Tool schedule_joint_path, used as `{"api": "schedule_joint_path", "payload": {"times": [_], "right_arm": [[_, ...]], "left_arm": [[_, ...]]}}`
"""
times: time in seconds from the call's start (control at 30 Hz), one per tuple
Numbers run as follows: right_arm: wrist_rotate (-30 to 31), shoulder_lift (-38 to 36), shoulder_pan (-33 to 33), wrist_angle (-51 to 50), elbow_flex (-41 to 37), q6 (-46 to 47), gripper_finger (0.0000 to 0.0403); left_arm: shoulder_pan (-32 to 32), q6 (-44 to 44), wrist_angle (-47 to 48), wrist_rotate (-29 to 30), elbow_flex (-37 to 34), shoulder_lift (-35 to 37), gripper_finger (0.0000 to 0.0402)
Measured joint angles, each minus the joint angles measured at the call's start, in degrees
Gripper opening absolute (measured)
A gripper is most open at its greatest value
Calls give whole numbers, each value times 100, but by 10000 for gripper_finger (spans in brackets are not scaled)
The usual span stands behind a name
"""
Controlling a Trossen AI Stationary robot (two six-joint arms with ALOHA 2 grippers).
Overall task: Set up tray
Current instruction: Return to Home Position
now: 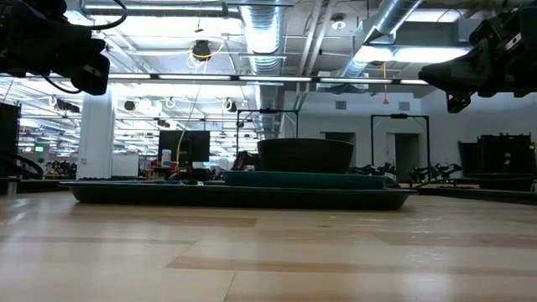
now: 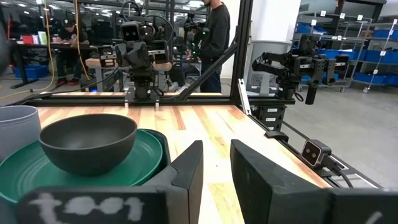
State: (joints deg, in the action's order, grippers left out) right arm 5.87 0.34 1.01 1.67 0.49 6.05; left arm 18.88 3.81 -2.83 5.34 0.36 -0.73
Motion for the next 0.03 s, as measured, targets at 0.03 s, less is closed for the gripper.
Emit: {"api": "schedule_joint_path", "payload": {"times": [0.03], "right_arm": [[0,0,-1,0,0,1,44]], "left_arm": [[1,0,1,0,2,0,69]]}}
